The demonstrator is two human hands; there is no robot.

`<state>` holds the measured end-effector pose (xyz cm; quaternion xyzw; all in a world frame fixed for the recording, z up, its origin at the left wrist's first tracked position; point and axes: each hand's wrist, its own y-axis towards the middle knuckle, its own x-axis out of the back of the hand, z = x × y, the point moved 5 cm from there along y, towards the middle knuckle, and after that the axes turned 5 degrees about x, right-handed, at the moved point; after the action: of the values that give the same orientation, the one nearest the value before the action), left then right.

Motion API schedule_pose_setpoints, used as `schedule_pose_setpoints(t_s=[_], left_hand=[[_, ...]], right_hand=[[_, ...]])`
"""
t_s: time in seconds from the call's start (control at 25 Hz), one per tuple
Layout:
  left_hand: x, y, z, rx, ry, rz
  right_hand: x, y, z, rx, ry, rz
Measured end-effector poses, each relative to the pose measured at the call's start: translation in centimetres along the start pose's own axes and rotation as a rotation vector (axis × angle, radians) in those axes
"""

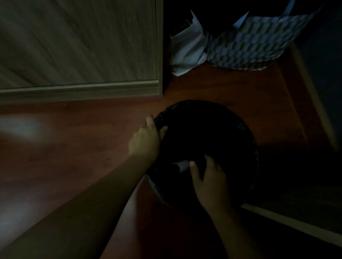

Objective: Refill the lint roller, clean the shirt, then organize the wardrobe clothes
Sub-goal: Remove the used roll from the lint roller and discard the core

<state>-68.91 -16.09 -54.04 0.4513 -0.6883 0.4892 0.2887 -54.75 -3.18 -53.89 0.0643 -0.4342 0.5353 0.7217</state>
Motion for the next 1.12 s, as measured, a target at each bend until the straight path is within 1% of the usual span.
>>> schedule_pose_setpoints(t_s=[0.08,0.16,0.36,0.52,0.6,0.72,0.8,0.88,1.04,1.12], left_hand=[[1.8,-0.7,-0.4,0.020,0.012,-0.002],[5.1,-2.1,-1.6,-0.006,-0.019,-0.038],[17.5,-7.7,-6.4,-0.136,-0.022,-0.175],[29.2,-15.6,-11.4,-0.307,-0.136,-0.171],[34.0,-20.2,-12.7,-0.305,-0.217,-0.188],[38.5,-27.3,-14.0,-0.288,-0.302,-0.196],[40.6,-32.8,-14.7,-0.327,-0.326,-0.196],[41.5,-38.1,-15.1,-0.402,-0.311,-0.195],[40.6,-46.2,-16.0,-0.472,-0.258,-0.199],[38.8,-50.1,-17.3,-0.488,-0.247,-0.197]], right_hand=[[2.3,-0.3,2.2,0.025,-0.019,-0.035],[5.3,-1.2,5.2,0.046,-0.034,-0.047],[15.0,-5.1,14.6,0.085,-0.057,-0.048],[24.8,-10.9,24.9,0.146,-0.041,-0.159],[29.7,-15.2,29.0,0.179,-0.045,-0.229],[35.8,-21.9,32.7,0.217,-0.080,-0.332],[39.5,-26.8,34.1,0.238,-0.070,-0.377],[42.7,-31.4,34.0,0.247,-0.072,-0.411],[46.4,-39.0,30.3,0.255,-0.093,-0.437],[48.1,-42.3,26.9,0.260,-0.077,-0.433]])
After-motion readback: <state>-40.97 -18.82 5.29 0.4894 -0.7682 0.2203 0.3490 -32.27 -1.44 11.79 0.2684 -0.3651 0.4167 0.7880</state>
